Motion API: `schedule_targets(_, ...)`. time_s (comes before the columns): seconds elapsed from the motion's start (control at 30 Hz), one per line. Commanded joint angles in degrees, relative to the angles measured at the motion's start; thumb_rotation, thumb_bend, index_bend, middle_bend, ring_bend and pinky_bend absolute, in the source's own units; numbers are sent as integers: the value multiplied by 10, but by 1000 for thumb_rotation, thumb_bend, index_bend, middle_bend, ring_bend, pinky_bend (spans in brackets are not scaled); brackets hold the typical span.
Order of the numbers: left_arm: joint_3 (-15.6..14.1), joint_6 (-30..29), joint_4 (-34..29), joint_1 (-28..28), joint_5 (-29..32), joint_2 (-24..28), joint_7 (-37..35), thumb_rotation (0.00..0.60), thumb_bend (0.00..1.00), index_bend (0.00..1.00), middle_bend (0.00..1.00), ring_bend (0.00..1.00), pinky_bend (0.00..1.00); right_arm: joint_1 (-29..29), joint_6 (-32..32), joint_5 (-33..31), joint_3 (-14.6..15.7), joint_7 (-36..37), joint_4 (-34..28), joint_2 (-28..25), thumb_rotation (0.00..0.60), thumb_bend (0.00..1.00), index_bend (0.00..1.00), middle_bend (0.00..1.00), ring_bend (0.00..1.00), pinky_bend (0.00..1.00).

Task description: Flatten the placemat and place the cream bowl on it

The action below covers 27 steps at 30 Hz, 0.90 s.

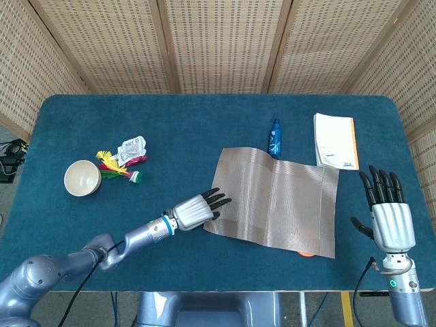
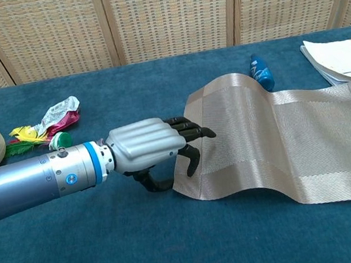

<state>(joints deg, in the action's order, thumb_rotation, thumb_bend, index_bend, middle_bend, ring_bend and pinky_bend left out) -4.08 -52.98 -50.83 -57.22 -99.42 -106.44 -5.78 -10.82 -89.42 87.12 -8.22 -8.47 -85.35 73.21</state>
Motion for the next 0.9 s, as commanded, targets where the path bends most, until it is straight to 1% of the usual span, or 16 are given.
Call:
schedule_targets(0.03, -1, 2, 1, -2, 0, -3, 1, 600, 494, 430, 0, 0, 0, 0, -1, 1, 0, 0, -1, -1, 600, 0, 49, 0, 0, 0)
schedule_targets(0.13, -2, 1, 1, -2, 0, -7, 2, 600, 517, 434, 0, 0, 0, 1, -2, 3, 0, 0, -1, -1, 600, 0, 52, 0, 0, 0)
schedule_targets(0.23, -1, 1, 1, -3, 1, -9, 2, 600, 517, 447, 0, 0, 0, 1, -2, 4, 0, 1, -2, -2, 600, 0, 53, 0, 0, 0)
schedule_targets(0.57, 1, 2, 8, -2, 9, -18, -1, 600, 536, 626, 0, 0, 0, 2, -4, 7, 0, 5, -4, -4, 600, 0, 53, 0, 0, 0)
schedule_targets(0.63, 5, -3, 9, -1, 12, -21, -4, 600, 536, 682, 0, 0, 0, 3, -6, 8, -1, 6, -6, -5, 600, 0, 53, 0, 0, 0)
schedule_targets(0.8, 11, -15, 11, 0, 14, -22, -7, 600, 536, 773, 0, 0, 0, 4, -8, 11, 0, 5, -8, -5, 600, 0, 53, 0, 0, 0)
schedule_targets(0.9, 19, -32, 1, 3, 17, -11, -4, 600, 536, 803, 0, 0, 0, 4, -8, 13, 1, 6, -9, -6, 600, 0, 53, 0, 0, 0)
